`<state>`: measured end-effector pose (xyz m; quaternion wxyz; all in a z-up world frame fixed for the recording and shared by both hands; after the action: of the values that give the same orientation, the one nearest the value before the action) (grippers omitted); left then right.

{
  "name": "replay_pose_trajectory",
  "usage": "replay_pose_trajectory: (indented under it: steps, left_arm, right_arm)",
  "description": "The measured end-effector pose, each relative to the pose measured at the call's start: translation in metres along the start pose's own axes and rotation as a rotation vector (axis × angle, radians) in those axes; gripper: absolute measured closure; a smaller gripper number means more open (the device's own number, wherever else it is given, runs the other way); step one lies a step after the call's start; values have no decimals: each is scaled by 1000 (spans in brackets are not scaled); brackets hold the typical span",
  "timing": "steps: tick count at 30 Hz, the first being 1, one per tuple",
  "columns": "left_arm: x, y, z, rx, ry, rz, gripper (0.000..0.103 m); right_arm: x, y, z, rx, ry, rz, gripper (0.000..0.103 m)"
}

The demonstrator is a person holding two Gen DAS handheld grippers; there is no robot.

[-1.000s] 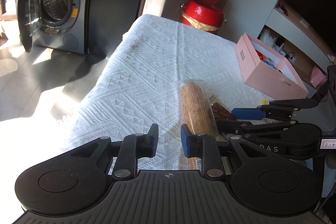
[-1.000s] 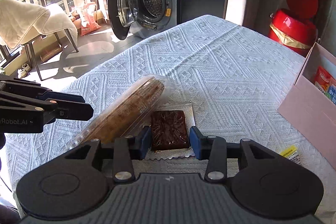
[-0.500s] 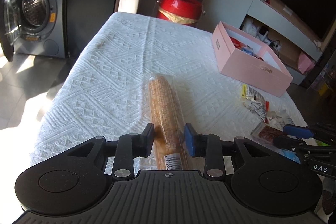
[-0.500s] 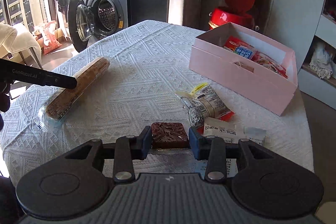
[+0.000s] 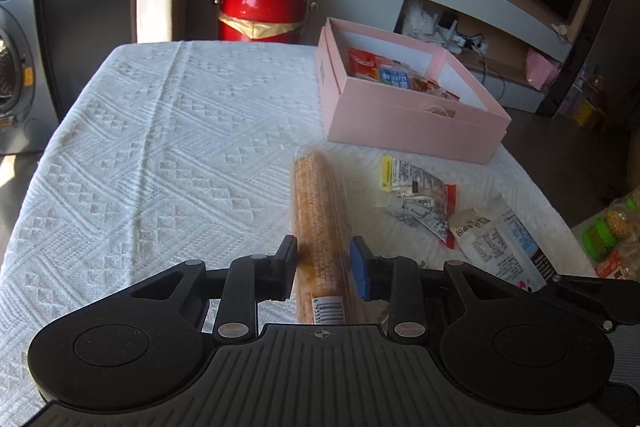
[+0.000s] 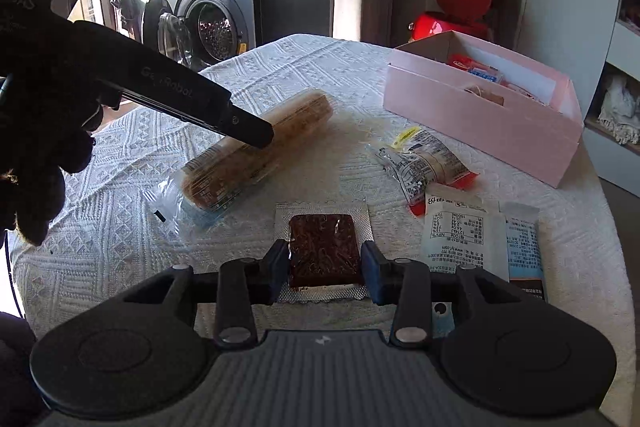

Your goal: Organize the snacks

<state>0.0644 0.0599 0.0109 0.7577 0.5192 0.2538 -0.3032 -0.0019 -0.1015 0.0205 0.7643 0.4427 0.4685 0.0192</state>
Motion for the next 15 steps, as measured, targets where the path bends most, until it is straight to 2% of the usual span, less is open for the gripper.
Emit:
replay_pose_trajectory:
  steps: [2,6,9,12,15]
  left_arm:
    - [8,3,8,50,25,10,68]
    - [14,13,8,104,64,32,68]
    - [13,25,0,84,118,67,71]
    - [6,34,3,55,62,77,71]
    - [5,38,24,71,-64,49,71]
  right_arm:
    - [-1,-2,-1,2,-6,12,60]
    - [-1,-7,5,40,-18,20,47]
    - [-1,-9,6,54,-14,24,45]
    - [-1,-9,4,48,-13,26,43]
    - [0,-9,5,50,-12,26,42]
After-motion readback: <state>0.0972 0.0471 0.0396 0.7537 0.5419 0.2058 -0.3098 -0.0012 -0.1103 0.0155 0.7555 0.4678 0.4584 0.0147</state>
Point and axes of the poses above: each gripper's, at about its wrist camera, not at the fingertips, and x roughly the way its jaws point, z to its right, y to its top, the point moved 4 cm from there along x, roughly the way its jaws point, and after that the axes turned 13 degrees about -x, right-handed, at the moved point
